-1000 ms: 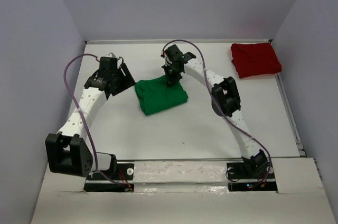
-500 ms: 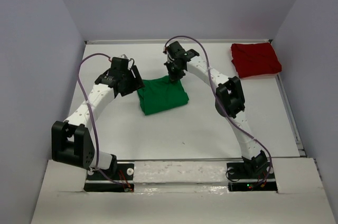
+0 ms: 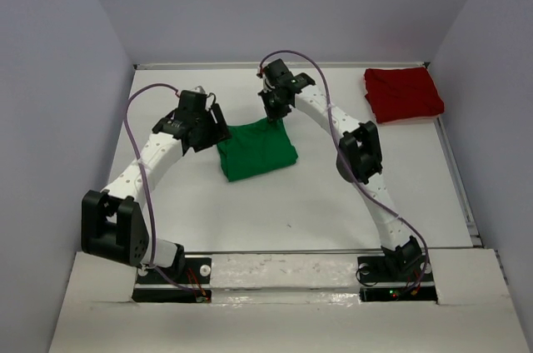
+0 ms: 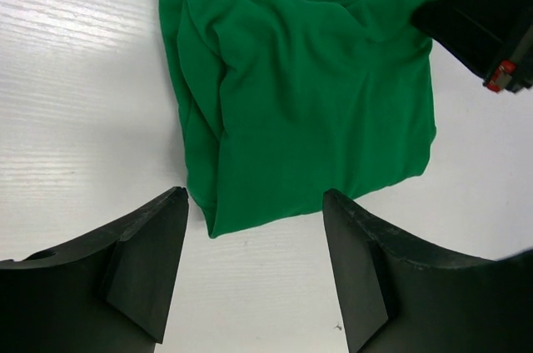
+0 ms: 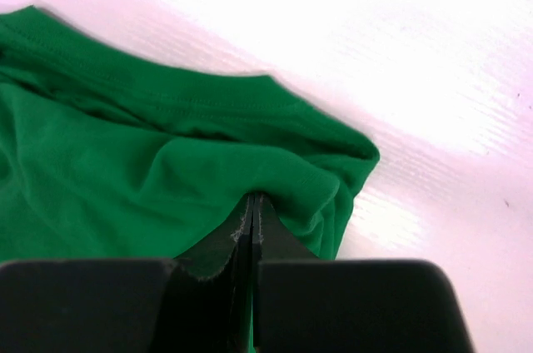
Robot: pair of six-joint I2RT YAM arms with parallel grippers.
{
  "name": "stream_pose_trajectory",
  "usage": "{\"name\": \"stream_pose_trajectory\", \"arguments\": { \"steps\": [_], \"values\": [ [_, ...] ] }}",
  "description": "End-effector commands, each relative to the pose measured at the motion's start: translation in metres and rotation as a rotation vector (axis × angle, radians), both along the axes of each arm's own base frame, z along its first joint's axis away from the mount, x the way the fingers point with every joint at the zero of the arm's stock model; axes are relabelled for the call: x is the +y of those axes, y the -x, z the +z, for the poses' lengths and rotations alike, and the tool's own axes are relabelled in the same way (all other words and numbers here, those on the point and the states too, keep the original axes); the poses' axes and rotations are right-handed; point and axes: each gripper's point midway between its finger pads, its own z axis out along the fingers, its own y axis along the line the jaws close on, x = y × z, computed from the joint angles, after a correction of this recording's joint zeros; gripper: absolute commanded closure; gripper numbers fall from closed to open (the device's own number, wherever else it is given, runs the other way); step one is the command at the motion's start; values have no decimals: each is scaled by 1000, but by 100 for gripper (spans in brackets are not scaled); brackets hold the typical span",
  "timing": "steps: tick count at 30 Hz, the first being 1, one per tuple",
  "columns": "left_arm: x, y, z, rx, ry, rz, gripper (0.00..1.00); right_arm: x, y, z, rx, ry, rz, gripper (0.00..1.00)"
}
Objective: Fold and stack the t-shirts
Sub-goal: Fold the tshirt
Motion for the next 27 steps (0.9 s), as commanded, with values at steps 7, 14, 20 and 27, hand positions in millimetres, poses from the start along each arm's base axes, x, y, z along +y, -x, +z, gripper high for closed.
{"name": "stream_pose_trajectory", "arguments": {
  "steps": [7,14,20,27],
  "values": [
    [-22,4,8,-19,11,-48,25,-11,-15,-72,112,-23,-1,100],
    [-24,5,15,-35,-1,-46,25,-19,-7,-82,134,7,5,100],
    [-28,5,9,-35,-7,-49,25,-28,-14,-20,14,10,-10,84],
    [-40,-10,3,-40,-5,-83,25,-36,-13,42,-93,10,-28,55]
  ]
}}
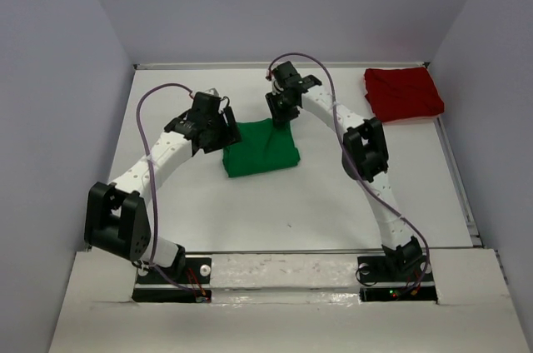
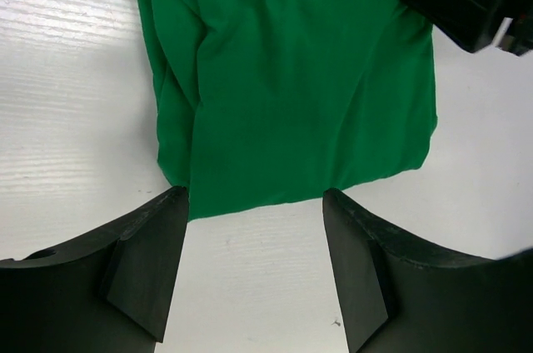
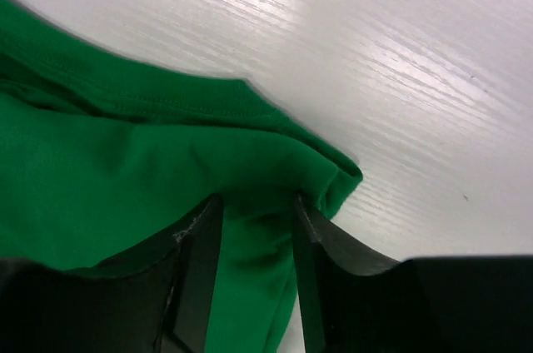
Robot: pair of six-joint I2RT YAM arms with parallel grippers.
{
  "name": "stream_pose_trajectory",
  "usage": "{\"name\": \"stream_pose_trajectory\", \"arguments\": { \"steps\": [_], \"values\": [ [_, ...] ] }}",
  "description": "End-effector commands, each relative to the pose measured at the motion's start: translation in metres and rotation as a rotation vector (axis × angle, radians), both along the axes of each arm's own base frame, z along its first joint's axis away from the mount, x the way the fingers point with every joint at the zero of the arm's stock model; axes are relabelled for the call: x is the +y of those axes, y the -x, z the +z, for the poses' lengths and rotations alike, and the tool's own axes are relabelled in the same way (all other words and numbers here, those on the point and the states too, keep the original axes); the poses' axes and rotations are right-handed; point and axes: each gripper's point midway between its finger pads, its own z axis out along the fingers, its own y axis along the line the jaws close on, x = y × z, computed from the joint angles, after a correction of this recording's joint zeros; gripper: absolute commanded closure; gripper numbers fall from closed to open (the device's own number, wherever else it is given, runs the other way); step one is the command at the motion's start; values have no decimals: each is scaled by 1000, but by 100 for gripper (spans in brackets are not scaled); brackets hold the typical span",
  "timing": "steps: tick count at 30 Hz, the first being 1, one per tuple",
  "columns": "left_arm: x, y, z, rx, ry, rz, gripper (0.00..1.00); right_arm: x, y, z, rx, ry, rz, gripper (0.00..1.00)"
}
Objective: Fold and stack the t-shirts
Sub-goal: Fold the tshirt
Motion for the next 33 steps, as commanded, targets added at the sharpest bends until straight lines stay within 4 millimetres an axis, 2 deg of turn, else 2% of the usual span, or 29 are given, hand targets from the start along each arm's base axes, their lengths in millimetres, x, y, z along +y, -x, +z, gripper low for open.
{"name": "stream_pose_trajectory", "arguments": {
  "steps": [1,6,7,8,10,11,12,13,14,15,16,17,20,23,25,27,28,29,30,31,33],
  "values": [
    [-10,-19,10,-51,7,-22,25,-10,-1,85,-143,-9,-14,52],
    [-21,-34,2,-20,-13,-70,25,-23,16,102,-136,4,-28,38],
    [-22,-39,4,-19,-22,-79,25,-31,21,91,-119,38,-44,34],
    [-24,-41,-6,9,-37,-91,25,-34,25,93,-117,42,-45,33],
    [-26,-46,-12,29,-55,-100,25,-39,33,85,-90,54,-57,31],
    [-27,-51,-11,31,-62,-98,25,-44,44,69,-50,73,-52,31],
    [-28,-53,-21,53,-72,-98,25,-44,45,72,-63,57,-63,30],
    [-30,-57,-27,69,-75,-98,25,-48,55,58,-30,67,-63,30],
    [-30,-59,-30,78,-81,-91,25,-48,57,57,-28,60,-66,30],
    [-28,-62,-34,84,-93,-80,25,-46,57,68,-41,10,-71,30],
    [-30,-65,-40,98,-98,-81,25,-44,61,70,-36,-14,-68,30],
    [-30,-67,-38,92,-99,-77,25,-43,64,71,-36,-25,-65,30],
    [-31,-73,-50,114,-113,-75,25,-50,69,71,-47,-20,-89,31],
    [-31,-79,-53,114,-119,-67,25,-56,74,67,-40,-1,-101,39],
    [-31,-84,-54,112,-129,-66,25,-58,80,65,-32,-6,-98,48],
    [-29,-85,-63,143,-140,-61,25,-59,82,68,-46,-20,-110,50],
    [-27,-86,-65,147,-143,-61,25,-62,87,63,-35,-14,-111,49],
    [-24,-88,-70,153,-163,-52,25,-63,88,69,-49,-23,-117,46],
    [-18,-89,-73,156,-183,-35,25,-67,87,71,-58,-32,-120,39],
    [-15,-88,-77,165,-189,-29,25,-64,92,72,-44,-53,-100,37],
    [-10,-87,-85,183,-196,-20,25,-72,91,72,-36,-72,-115,33]
  ]
}}
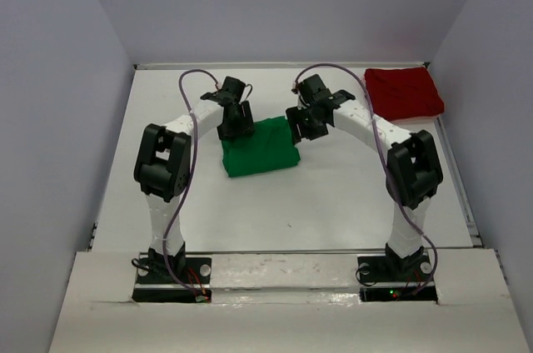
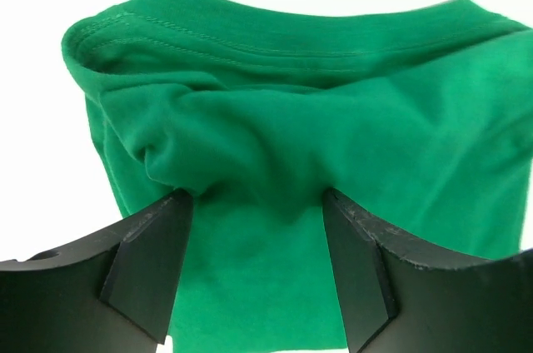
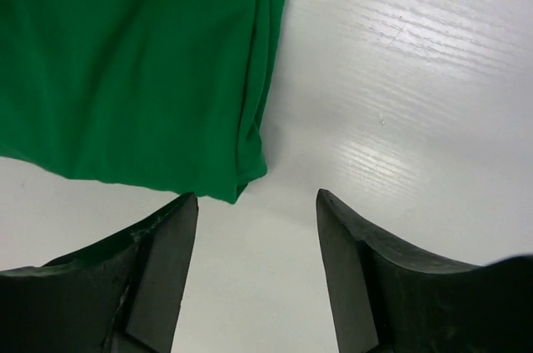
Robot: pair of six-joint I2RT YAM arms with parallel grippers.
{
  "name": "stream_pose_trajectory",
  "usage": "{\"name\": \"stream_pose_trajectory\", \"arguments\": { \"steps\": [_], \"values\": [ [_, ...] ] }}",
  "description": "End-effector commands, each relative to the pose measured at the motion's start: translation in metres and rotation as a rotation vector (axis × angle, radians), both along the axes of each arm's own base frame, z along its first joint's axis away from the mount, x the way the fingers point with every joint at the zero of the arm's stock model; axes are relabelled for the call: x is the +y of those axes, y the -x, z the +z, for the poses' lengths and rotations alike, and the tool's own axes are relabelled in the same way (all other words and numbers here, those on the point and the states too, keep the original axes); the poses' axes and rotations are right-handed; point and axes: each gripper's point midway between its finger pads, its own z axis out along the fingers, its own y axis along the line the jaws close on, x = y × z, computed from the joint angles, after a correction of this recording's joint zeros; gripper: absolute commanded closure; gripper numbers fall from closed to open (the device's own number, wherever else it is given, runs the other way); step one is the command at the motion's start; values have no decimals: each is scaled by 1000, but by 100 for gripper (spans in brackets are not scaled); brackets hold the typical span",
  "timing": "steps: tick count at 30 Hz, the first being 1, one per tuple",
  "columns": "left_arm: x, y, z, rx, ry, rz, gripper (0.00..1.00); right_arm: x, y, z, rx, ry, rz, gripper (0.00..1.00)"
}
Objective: Fold and stack the t-shirts
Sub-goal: Fold the tshirt
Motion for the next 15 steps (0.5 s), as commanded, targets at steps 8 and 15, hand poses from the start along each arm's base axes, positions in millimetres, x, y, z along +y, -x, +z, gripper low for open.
{"name": "stream_pose_trajectory", "arguments": {
  "steps": [8,15],
  "values": [
    [25,1,-10,23,-85,35,25,-29,-21,22,-32,-180,-59,31],
    [25,-4,-1,5,-73,40,25,-30,-25,26,3,-298,-8,29]
  ]
}}
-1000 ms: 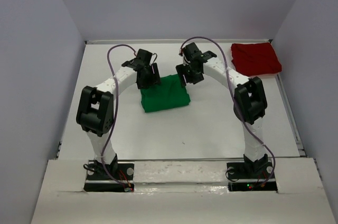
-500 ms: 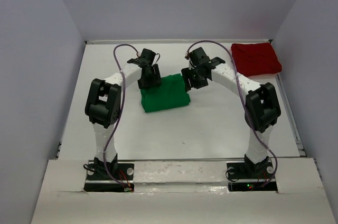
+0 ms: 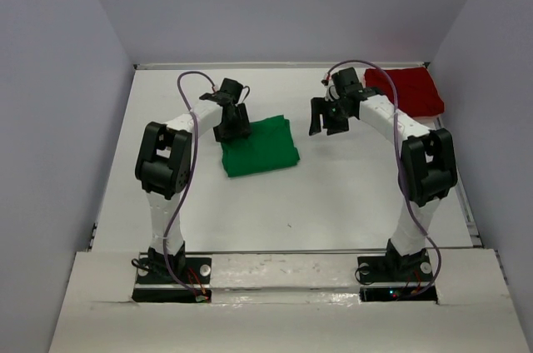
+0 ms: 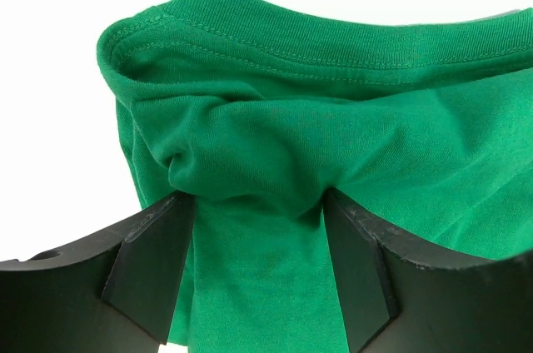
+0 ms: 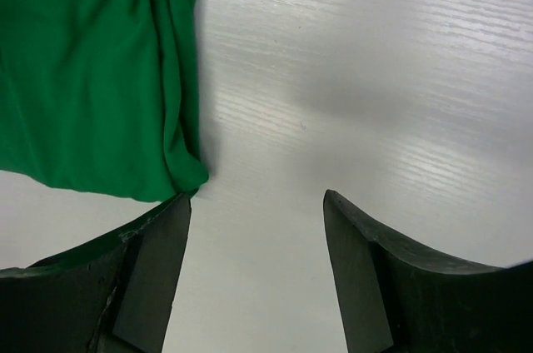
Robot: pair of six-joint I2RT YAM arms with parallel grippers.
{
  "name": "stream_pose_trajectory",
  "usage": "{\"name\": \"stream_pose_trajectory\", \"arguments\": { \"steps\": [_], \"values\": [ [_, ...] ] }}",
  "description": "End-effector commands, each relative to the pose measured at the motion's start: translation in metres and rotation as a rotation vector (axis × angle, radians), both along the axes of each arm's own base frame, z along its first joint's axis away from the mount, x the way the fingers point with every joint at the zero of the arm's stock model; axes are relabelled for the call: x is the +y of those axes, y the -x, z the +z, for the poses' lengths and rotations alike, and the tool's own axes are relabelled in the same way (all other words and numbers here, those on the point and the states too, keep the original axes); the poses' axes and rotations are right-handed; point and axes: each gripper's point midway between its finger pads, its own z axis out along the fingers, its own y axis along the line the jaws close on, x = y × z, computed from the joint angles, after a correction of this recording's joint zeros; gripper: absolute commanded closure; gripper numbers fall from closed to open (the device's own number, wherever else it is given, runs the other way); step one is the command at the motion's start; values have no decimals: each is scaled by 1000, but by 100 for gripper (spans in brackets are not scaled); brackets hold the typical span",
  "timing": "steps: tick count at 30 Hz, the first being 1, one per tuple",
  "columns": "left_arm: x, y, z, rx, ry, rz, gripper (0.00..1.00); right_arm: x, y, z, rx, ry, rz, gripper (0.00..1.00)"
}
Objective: Fold and stack the t-shirts
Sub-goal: Fold the tshirt
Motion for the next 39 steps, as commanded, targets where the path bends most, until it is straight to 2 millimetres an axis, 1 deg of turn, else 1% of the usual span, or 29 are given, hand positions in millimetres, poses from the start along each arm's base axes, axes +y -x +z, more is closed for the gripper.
{"name": "stream_pose_trajectory", "arguments": {
  "steps": [1,2,4,5,6,8,9,10,11,12,13,14,15,16,17,19,21,22,23,26,29,30,31,33,34,37,39],
  "values": [
    [8,-5,20,-42,-26,6,25,26,-2,27,-60,-144,117,29],
    [8,-7,31,-70,-19,4,25,28,-2,23,-48,-149,130,29],
    [10,-9,45,-107,-22,8,24,32,-2,24,-48,-171,144,28],
    [11,-10,60,-142,-17,15,23,33,-3,23,-47,-177,148,28],
    [15,-12,70,-170,-31,31,23,32,-5,19,-36,-186,146,28],
    [17,-13,87,-213,-33,36,22,38,-5,19,-25,-216,169,28],
    [21,-13,101,-246,-42,52,21,37,-9,16,-18,-228,163,28],
    [23,-13,108,-260,-46,54,21,42,-8,17,-8,-257,181,28],
    [25,-13,121,-281,-48,59,20,42,-9,16,-1,-279,186,28],
    [29,-13,127,-296,-64,66,19,42,-12,16,1,-304,190,28],
    [30,-12,132,-303,-67,66,18,45,-11,8,24,-318,195,28],
    [31,-12,137,-314,-69,66,18,49,-10,6,34,-342,218,29],
    [32,-10,147,-332,-66,68,17,50,-11,2,42,-347,225,29],
    [33,-9,150,-341,-66,64,17,52,-13,-6,58,-349,229,29],
    [33,-7,154,-347,-60,60,17,55,-11,-9,74,-370,246,29],
    [32,-4,154,-347,-53,49,17,56,-12,-14,79,-374,260,29],
    [33,-1,151,-337,-51,41,17,57,-14,-21,84,-370,270,29],
    [33,1,149,-331,-53,38,16,54,-19,-22,79,-370,264,29],
    [32,3,148,-327,-52,31,16,54,-18,-25,88,-373,270,29],
    [30,10,139,-307,-35,18,16,60,-20,-26,89,-403,302,29],
    [27,14,136,-300,-16,7,16,66,-23,-25,97,-440,326,29],
    [25,16,137,-300,-1,0,16,68,-27,-22,86,-447,330,29],
    [23,17,137,-299,3,-3,16,69,-27,-28,104,-454,330,29],
    [22,20,137,-296,18,-9,16,72,-30,-27,103,-468,338,29],
    [22,21,137,-296,18,-9,16,72,-31,-33,114,-465,335,29],
    [22,24,139,-299,20,-11,16,74,-31,-36,124,-481,344,29],
    [23,25,144,-305,21,-9,16,73,-30,-43,139,-472,337,29]
  ]
}}
